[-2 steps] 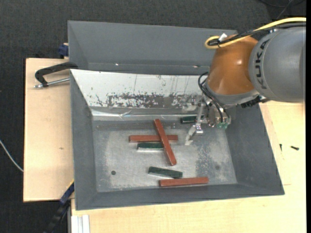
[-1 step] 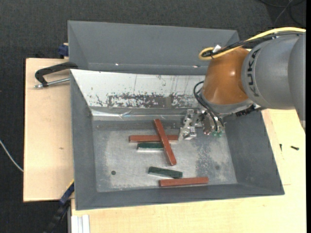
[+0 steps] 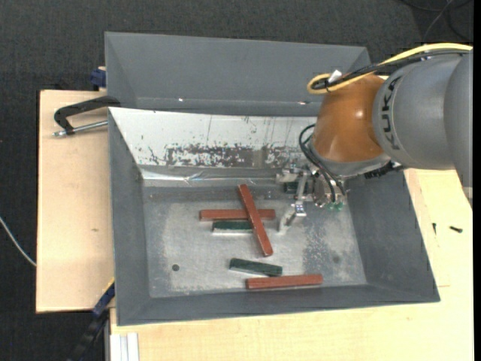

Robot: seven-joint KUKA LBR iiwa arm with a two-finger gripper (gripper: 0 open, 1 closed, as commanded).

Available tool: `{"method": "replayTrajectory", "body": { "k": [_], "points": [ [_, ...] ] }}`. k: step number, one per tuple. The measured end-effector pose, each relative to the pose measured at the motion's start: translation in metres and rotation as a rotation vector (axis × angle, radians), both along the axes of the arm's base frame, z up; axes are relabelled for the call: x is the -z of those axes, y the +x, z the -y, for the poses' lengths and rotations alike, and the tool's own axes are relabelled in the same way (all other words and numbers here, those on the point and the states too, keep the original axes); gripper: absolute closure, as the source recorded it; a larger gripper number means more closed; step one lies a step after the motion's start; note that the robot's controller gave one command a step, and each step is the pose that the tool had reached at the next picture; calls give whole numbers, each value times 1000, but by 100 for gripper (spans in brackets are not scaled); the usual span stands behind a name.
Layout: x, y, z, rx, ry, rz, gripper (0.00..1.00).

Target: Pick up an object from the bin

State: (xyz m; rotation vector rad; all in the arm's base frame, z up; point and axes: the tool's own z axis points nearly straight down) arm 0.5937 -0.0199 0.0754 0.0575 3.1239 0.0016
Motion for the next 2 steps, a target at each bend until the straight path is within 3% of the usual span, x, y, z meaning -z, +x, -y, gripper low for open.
{"method": "replayTrajectory", "body": {
  "k": [1, 2],
  "points": [
    [0, 0, 0, 0, 0, -1, 0],
    [0, -12, -43, -36, -3, -10, 0]
  ]
}}
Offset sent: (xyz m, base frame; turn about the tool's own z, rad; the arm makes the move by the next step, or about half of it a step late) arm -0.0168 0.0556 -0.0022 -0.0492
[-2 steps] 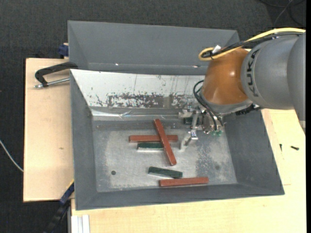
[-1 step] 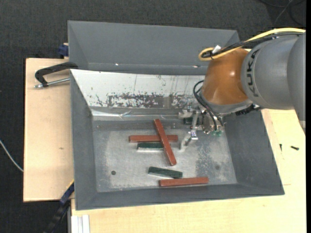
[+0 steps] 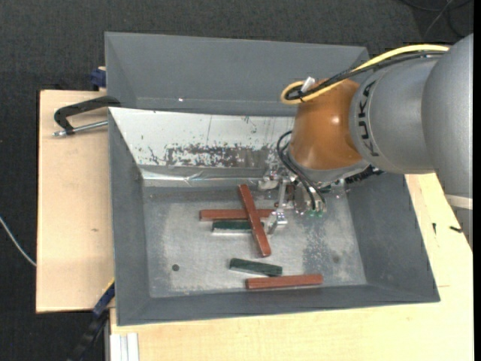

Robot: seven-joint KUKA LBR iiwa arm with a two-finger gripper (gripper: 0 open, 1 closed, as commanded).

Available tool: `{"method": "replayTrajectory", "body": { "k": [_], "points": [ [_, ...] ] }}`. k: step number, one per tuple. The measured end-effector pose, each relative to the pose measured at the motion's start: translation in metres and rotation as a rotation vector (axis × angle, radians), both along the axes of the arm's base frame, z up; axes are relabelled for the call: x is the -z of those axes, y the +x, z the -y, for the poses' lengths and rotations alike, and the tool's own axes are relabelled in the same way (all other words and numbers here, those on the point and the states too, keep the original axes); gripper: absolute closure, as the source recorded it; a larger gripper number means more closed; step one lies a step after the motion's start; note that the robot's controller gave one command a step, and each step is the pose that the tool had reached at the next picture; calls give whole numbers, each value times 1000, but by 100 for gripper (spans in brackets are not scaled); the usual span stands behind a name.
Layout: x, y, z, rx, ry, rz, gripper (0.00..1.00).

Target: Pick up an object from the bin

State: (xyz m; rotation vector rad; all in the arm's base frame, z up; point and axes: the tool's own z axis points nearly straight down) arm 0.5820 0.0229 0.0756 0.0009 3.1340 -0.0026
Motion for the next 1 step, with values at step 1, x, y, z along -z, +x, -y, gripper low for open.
{"method": "replayTrajectory", "body": {
  "k": [1],
  "points": [
    [-3, 19, -16, 27, 5, -5, 100]
  ]
}}
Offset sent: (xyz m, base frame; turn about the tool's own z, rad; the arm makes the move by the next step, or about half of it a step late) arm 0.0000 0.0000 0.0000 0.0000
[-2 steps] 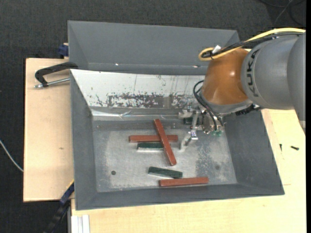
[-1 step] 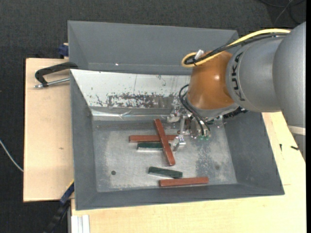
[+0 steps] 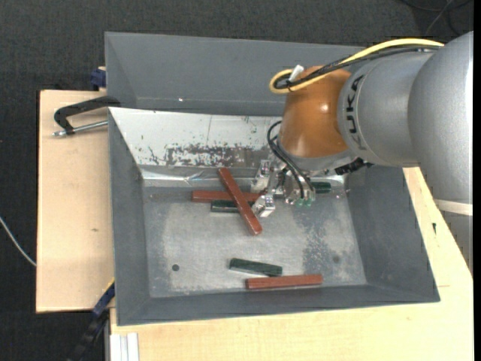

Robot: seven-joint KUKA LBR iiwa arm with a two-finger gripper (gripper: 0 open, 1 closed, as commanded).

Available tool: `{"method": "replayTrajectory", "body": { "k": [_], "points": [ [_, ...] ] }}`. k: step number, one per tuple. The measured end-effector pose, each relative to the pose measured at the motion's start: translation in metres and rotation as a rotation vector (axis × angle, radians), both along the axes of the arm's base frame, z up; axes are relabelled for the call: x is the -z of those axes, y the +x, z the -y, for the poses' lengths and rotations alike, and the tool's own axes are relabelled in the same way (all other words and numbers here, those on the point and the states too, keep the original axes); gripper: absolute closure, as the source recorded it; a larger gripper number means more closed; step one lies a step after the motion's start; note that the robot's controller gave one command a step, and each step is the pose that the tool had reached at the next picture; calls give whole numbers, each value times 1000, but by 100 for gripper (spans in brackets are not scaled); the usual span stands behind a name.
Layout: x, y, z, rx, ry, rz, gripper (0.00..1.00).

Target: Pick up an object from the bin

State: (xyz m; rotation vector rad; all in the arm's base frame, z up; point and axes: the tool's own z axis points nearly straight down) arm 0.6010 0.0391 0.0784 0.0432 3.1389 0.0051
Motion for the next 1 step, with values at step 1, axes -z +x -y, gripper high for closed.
{"method": "replayTrajectory", "body": {
  "k": [1],
  "points": [
    [0, 0, 0, 0, 0, 0, 100]
  ]
}}
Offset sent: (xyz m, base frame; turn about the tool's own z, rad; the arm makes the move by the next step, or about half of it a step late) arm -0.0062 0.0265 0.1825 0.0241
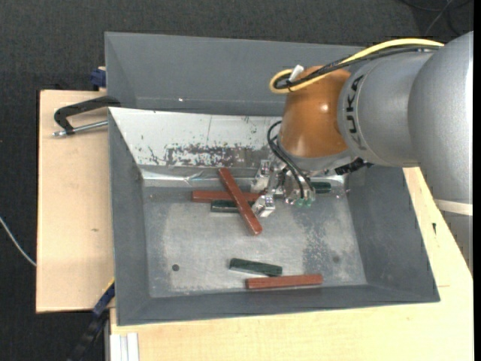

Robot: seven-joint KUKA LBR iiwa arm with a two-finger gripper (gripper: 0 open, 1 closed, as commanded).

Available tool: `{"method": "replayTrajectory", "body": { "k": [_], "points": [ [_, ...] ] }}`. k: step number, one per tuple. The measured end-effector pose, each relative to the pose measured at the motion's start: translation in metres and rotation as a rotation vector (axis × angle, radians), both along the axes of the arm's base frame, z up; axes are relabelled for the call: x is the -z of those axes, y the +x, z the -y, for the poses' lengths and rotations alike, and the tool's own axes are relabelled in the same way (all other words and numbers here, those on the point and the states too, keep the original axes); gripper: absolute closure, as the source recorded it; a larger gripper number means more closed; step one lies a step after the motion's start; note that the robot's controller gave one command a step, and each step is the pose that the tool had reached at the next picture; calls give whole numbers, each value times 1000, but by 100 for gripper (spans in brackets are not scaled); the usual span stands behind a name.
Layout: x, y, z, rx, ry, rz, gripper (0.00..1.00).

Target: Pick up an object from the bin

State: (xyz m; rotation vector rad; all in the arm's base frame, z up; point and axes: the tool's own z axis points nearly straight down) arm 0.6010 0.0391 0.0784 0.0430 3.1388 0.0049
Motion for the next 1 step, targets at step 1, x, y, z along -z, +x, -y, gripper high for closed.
{"method": "replayTrajectory", "body": {
  "k": [1],
  "points": [
    [-189, -4, -28, 22, 0, 13, 100]
  ]
}}
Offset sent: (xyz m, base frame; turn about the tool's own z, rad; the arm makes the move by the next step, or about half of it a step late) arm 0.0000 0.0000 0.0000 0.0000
